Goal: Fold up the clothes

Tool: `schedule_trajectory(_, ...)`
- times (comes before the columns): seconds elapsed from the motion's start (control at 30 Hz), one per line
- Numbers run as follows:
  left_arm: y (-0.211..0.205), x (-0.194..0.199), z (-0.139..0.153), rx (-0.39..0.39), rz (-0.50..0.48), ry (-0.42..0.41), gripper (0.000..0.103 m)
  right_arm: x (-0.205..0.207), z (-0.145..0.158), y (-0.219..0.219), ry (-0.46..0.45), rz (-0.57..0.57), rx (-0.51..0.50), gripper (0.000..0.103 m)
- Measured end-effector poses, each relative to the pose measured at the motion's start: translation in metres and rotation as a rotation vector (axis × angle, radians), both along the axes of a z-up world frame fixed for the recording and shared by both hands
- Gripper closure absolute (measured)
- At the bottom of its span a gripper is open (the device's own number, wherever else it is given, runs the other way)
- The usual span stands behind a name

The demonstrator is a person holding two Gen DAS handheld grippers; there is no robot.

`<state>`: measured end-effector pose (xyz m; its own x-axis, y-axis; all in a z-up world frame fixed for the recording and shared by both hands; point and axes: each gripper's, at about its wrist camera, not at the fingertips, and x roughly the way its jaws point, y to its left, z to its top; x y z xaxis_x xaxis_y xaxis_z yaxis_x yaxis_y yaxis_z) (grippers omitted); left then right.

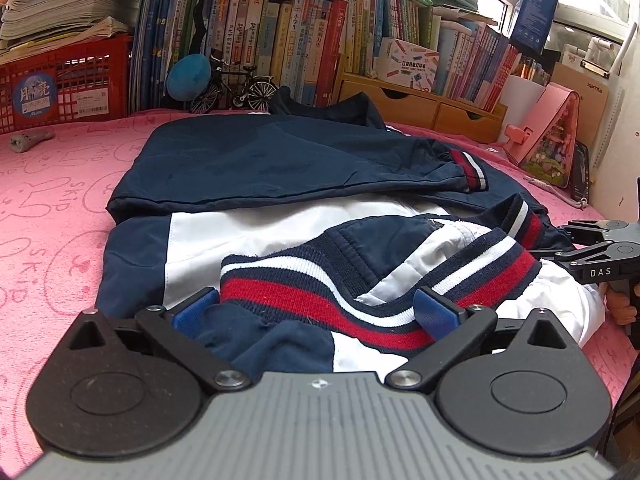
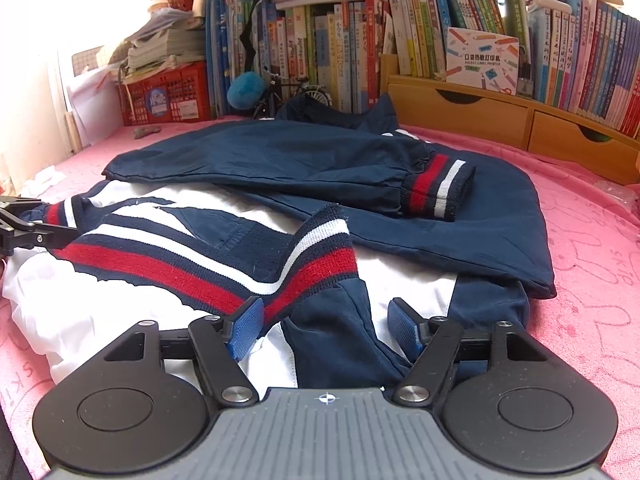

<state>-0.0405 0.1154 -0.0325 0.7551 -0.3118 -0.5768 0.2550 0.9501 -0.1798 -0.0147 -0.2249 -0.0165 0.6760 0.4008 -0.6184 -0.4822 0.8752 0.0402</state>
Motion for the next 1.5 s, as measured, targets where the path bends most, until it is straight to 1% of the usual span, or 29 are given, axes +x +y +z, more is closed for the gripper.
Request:
schedule_trajectory(0.1,0.002,0.000,-0.003,-0.025,0.005,-0.009,0.000,0.000,0.000,0.000,-0.001,-0.003,-0.004,0.031)
schedule_trajectory(0.2,0.001,0.000,-0.002,-0.016,0.004,-0.011,0.000,0.000,0.000,0.000,-0.001,-0.004,-0.004,0.031)
schedule_trajectory(0.27,-0.002,0.000,-0.002,0.003,0.011,-0.016,0.002,0.000,0.000,0.000,-0.001,-0.005,-0.004,0.031)
schedule_trajectory(0.33,-0.004,-0.002,-0.002,0.023,0.029,-0.029,0.013,0.001,0.000,-0.001,-0.002,-0.004,-0.005,0.031)
schedule_trajectory(0.4,-0.003,-0.005,-0.001,0.041,0.078,-0.044,0.039,-0.001,0.000,0.000,-0.009,-0.009,-0.006,0.032)
schedule_trajectory(0.43,-0.002,-0.006,0.001,0.043,0.098,-0.047,0.046,-0.003,0.000,0.001,-0.013,-0.011,-0.005,0.036)
schedule_trajectory(0.47,0.001,-0.008,0.004,0.033,0.123,-0.050,0.057,-0.006,0.001,0.002,-0.014,-0.003,0.008,0.051)
schedule_trajectory(0.5,0.004,-0.011,0.008,0.014,0.134,-0.054,0.065,-0.009,0.002,0.004,-0.018,-0.005,0.010,0.061)
schedule_trajectory(0.53,0.008,-0.014,0.012,-0.006,0.142,-0.058,0.068,-0.013,0.004,0.006,-0.023,-0.008,0.010,0.065)
schedule_trajectory(0.6,0.011,-0.020,0.025,-0.037,0.139,-0.095,0.080,-0.023,0.010,0.009,-0.055,-0.004,0.003,0.078)
schedule_trajectory(0.7,0.008,-0.029,0.048,-0.058,0.130,-0.176,0.083,-0.032,0.029,0.004,-0.095,-0.007,0.064,0.085)
schedule_trajectory(0.83,-0.004,-0.032,0.073,-0.055,0.116,-0.283,0.085,-0.039,0.062,-0.007,-0.195,-0.050,0.156,0.087)
schedule_trajectory(0.9,-0.007,-0.025,0.087,-0.027,0.107,-0.339,0.085,-0.037,0.080,-0.013,-0.250,-0.072,0.190,0.087)
schedule_trajectory(0.97,-0.008,-0.005,0.103,0.008,0.104,-0.386,0.085,-0.026,0.096,-0.014,-0.308,-0.082,0.179,0.087)
schedule_trajectory(1.03,-0.010,0.019,0.115,0.033,0.110,-0.412,0.085,-0.009,0.111,-0.014,-0.354,-0.095,0.159,0.087)
schedule_trajectory(1.1,-0.012,0.051,0.125,0.074,0.124,-0.442,0.085,0.015,0.117,-0.008,-0.387,-0.110,0.122,0.087)
schedule_trajectory(1.2,-0.019,0.092,0.123,0.129,0.145,-0.469,0.085,0.052,0.119,0.006,-0.441,-0.146,0.043,0.087)
schedule_trajectory(1.27,-0.023,0.116,0.113,0.148,0.157,-0.456,0.085,0.075,0.107,0.019,-0.454,-0.176,-0.031,0.087)
schedule_trajectory(1.33,-0.024,0.142,0.100,0.160,0.168,-0.415,0.085,0.098,0.091,0.031,-0.453,-0.204,-0.098,0.087)
schedule_trajectory(1.43,-0.026,0.178,0.078,0.207,0.157,-0.344,0.085,0.126,0.070,0.036,-0.418,-0.228,-0.151,0.087)
schedule_trajectory(1.5,-0.028,0.201,0.061,0.245,0.148,-0.287,0.084,0.142,0.055,0.035,-0.365,-0.241,-0.171,0.086)
